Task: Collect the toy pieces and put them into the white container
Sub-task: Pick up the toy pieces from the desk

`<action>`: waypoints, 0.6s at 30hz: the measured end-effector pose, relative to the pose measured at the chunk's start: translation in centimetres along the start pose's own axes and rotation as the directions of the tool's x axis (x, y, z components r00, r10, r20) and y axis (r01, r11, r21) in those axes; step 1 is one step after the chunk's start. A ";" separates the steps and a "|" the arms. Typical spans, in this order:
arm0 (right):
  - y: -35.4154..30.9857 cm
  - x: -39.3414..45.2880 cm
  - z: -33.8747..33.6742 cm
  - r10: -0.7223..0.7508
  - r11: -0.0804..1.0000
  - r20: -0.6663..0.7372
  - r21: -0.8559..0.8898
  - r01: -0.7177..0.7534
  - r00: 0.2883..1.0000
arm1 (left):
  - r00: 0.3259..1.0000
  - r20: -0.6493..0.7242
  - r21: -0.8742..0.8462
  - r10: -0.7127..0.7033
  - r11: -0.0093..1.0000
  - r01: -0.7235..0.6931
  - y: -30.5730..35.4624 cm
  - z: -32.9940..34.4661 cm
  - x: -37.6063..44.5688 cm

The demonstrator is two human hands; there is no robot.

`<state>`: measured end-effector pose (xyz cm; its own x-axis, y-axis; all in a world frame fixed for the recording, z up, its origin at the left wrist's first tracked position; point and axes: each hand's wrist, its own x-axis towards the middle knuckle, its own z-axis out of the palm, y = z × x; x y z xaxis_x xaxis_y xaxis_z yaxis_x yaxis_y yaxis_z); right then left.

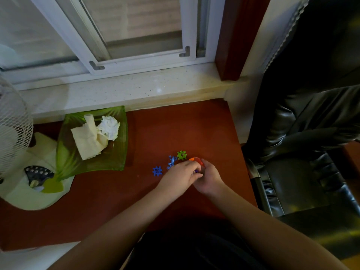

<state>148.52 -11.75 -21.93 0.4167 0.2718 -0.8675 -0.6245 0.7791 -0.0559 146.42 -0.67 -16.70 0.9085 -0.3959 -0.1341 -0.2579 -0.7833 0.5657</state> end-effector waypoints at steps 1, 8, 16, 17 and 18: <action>0.0 -0.2 0.0 0.004 1.000 -0.008 -0.006 -0.004 1.000 | 1.000 0.014 0.004 0.004 1.000 -0.004 0.0 0.1 0.0; -0.1 -0.3 -0.3 0.026 0.998 -0.023 -0.051 -0.027 0.999 | 1.000 0.011 -0.006 -0.006 1.000 0.007 0.0 0.7 -0.1; -0.1 0.3 -0.7 0.001 0.997 0.014 0.075 -0.002 1.000 | 0.957 -0.241 -0.269 -0.159 0.959 0.092 -1.4 0.3 -1.1; -0.1 0.1 -0.6 -0.005 0.994 0.003 0.106 0.005 1.000 | 0.928 -0.301 -0.293 -0.221 0.947 0.131 -1.9 0.2 -1.3; -0.1 -0.2 -0.4 -0.012 0.991 -0.006 0.130 0.013 1.000 | 0.901 -0.332 -0.304 -0.280 0.936 0.178 -2.6 0.0 -1.4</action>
<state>148.21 -12.14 -21.97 0.4207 0.2590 -0.8695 -0.5277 0.8494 -0.0023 145.83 1.95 -17.96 0.9997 0.0217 -0.0087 0.0208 -0.6579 0.7528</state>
